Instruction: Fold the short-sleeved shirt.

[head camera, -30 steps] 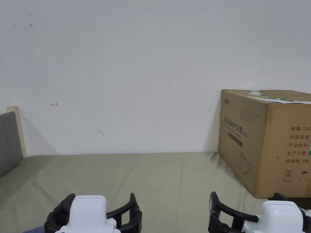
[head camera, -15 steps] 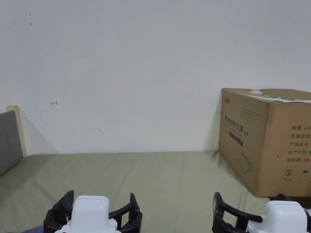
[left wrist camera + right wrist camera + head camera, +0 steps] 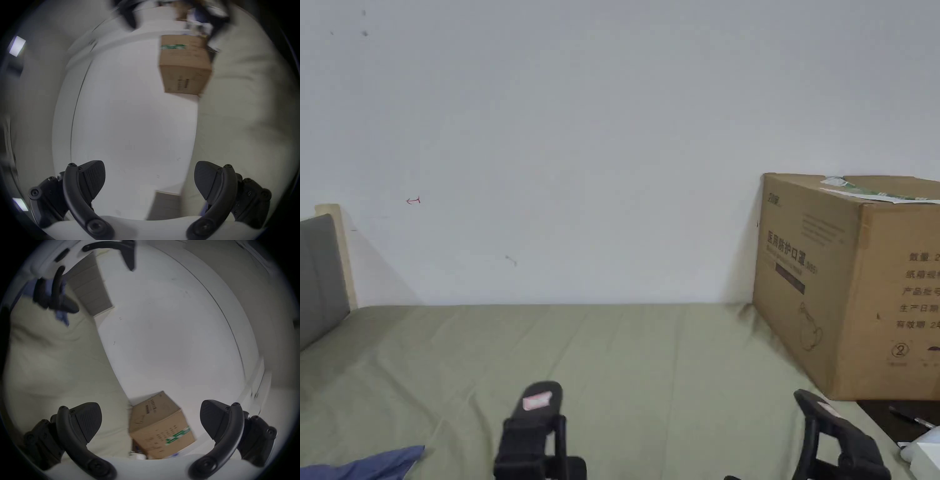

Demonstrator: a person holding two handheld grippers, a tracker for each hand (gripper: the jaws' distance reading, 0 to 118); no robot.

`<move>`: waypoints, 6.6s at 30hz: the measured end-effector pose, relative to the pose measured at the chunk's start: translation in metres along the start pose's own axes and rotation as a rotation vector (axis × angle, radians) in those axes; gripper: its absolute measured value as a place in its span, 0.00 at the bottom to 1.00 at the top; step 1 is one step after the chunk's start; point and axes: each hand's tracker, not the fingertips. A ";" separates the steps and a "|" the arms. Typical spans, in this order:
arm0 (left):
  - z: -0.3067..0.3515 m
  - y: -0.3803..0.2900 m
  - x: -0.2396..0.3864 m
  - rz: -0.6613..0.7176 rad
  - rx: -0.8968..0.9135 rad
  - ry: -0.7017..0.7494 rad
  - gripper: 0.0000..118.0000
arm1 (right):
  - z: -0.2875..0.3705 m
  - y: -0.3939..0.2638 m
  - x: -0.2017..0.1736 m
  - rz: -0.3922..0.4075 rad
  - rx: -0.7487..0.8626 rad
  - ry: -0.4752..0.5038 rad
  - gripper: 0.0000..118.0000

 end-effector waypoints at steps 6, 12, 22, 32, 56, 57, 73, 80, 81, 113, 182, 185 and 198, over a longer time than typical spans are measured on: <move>-0.032 -0.005 -0.056 0.855 -0.317 -0.022 0.93 | -0.006 -0.024 0.059 -1.232 -0.123 -0.042 1.00; -0.020 -0.040 -0.049 1.439 -0.291 -0.134 0.93 | -0.010 -0.046 0.046 -1.166 -0.240 -0.138 1.00; -0.011 -0.029 -0.040 1.233 -0.244 -0.054 0.93 | -0.004 -0.029 0.033 -1.069 -0.161 -0.047 1.00; -0.011 -0.035 -0.044 1.280 -0.283 -0.041 0.93 | 0.000 -0.028 0.032 -1.078 -0.178 -0.050 1.00; -0.014 -0.034 -0.048 1.263 -0.290 -0.071 0.93 | 0.002 -0.007 0.041 -0.982 -0.083 -0.054 1.00; -0.014 -0.034 -0.048 1.256 -0.293 -0.069 0.93 | 0.002 -0.007 0.040 -0.985 -0.085 -0.051 1.00; -0.010 -0.030 -0.046 1.222 -0.248 -0.124 0.88 | 0.005 -0.008 0.036 -0.966 -0.097 -0.022 0.99; -0.011 -0.028 -0.050 1.212 -0.228 -0.115 0.14 | 0.003 -0.006 0.040 -0.968 -0.098 -0.024 0.35; -0.012 -0.027 -0.050 1.198 -0.230 -0.108 0.00 | 0.003 -0.006 0.040 -0.969 -0.101 -0.027 0.17; -0.009 -0.029 -0.042 1.179 -0.236 -0.125 0.00 | 0.002 -0.014 0.042 -1.038 -0.153 -0.046 0.00; -0.198 -0.538 0.084 1.280 -1.568 -0.604 1.00 | -0.140 0.099 -0.122 -0.850 -0.151 0.839 0.00; -0.196 -0.529 0.080 1.262 -1.575 -0.578 0.98 | -0.140 0.098 -0.121 -0.868 -0.153 0.839 0.00; -0.173 -0.512 -0.013 1.360 -1.411 -0.505 0.00 | -0.133 0.080 -0.088 -0.951 -0.186 0.766 0.00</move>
